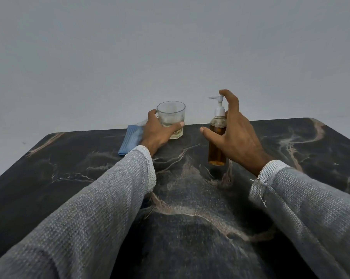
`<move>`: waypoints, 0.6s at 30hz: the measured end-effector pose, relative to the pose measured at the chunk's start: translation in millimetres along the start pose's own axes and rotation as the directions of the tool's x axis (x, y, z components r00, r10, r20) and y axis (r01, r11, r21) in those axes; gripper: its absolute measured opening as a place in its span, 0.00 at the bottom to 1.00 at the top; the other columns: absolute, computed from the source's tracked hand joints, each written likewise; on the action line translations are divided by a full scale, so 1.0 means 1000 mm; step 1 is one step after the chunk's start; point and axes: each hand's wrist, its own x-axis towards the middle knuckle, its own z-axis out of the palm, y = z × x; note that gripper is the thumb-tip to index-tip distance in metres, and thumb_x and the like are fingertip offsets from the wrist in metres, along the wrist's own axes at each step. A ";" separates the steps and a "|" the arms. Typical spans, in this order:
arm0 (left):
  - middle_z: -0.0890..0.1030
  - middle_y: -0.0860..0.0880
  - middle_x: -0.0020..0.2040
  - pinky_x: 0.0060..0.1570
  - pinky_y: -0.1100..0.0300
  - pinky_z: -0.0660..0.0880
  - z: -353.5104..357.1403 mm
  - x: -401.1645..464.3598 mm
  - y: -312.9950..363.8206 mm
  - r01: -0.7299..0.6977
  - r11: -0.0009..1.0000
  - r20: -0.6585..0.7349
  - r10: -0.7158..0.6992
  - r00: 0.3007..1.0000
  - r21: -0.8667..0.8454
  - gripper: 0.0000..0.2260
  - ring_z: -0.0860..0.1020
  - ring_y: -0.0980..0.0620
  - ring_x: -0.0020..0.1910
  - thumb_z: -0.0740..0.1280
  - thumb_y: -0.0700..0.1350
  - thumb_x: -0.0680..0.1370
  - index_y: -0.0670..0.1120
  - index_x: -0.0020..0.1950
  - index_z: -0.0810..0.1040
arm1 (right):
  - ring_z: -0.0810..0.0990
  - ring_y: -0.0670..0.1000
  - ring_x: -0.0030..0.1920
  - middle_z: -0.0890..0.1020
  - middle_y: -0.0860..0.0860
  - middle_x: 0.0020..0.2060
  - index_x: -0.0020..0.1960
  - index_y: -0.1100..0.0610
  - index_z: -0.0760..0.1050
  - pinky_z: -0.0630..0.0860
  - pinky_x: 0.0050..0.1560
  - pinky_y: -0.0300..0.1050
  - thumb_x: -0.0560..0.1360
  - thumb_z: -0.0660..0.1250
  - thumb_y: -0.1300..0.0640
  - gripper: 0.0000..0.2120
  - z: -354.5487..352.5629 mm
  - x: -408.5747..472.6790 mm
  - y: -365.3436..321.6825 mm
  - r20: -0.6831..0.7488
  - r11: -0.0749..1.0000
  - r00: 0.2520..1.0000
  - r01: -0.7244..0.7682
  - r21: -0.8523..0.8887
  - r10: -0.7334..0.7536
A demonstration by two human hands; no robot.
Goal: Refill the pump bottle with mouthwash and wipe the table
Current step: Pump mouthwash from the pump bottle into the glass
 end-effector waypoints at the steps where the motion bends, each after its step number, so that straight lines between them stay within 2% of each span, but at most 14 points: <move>1: 0.69 0.46 0.71 0.64 0.54 0.71 0.002 0.002 0.000 -0.003 1.000 0.002 0.003 1.000 -0.012 0.46 0.71 0.46 0.66 0.78 0.56 0.65 0.47 0.75 0.57 | 0.74 0.43 0.36 0.73 0.47 0.44 0.73 0.46 0.50 0.73 0.41 0.43 0.71 0.72 0.46 0.40 0.001 0.000 0.000 0.005 1.000 1.000 0.006 -0.005 -0.006; 8: 0.73 0.46 0.65 0.62 0.53 0.73 0.012 0.011 -0.002 -0.022 1.000 -0.016 0.022 1.000 -0.006 0.42 0.74 0.46 0.62 0.79 0.56 0.66 0.45 0.72 0.60 | 0.76 0.47 0.40 0.75 0.47 0.46 0.74 0.44 0.49 0.79 0.49 0.54 0.72 0.72 0.45 0.41 -0.004 -0.009 0.003 0.020 1.000 1.000 0.007 -0.018 -0.006; 11: 0.75 0.47 0.62 0.55 0.59 0.73 0.009 0.009 -0.001 -0.023 1.000 -0.019 0.023 1.000 0.011 0.40 0.75 0.48 0.60 0.79 0.56 0.65 0.46 0.69 0.63 | 0.75 0.47 0.39 0.74 0.47 0.47 0.74 0.44 0.49 0.78 0.46 0.50 0.72 0.72 0.44 0.41 -0.009 -0.012 0.002 0.017 1.000 1.000 0.013 -0.028 -0.013; 15: 0.75 0.49 0.63 0.44 0.69 0.68 -0.003 -0.013 0.005 -0.062 0.998 0.001 0.062 0.998 0.024 0.39 0.74 0.51 0.58 0.79 0.55 0.64 0.47 0.69 0.65 | 0.76 0.44 0.39 0.77 0.47 0.45 0.74 0.42 0.48 0.78 0.44 0.48 0.71 0.72 0.43 0.41 -0.017 -0.021 -0.004 0.030 1.000 1.000 0.002 -0.024 -0.001; 18: 0.75 0.50 0.64 0.45 0.69 0.70 -0.017 -0.044 0.011 -0.105 0.995 0.021 0.105 0.994 0.004 0.39 0.75 0.51 0.58 0.80 0.55 0.64 0.48 0.69 0.65 | 0.76 0.44 0.38 0.76 0.47 0.45 0.74 0.41 0.48 0.79 0.43 0.48 0.71 0.72 0.43 0.42 -0.025 -0.032 -0.013 0.033 1.000 0.999 -0.013 -0.006 0.013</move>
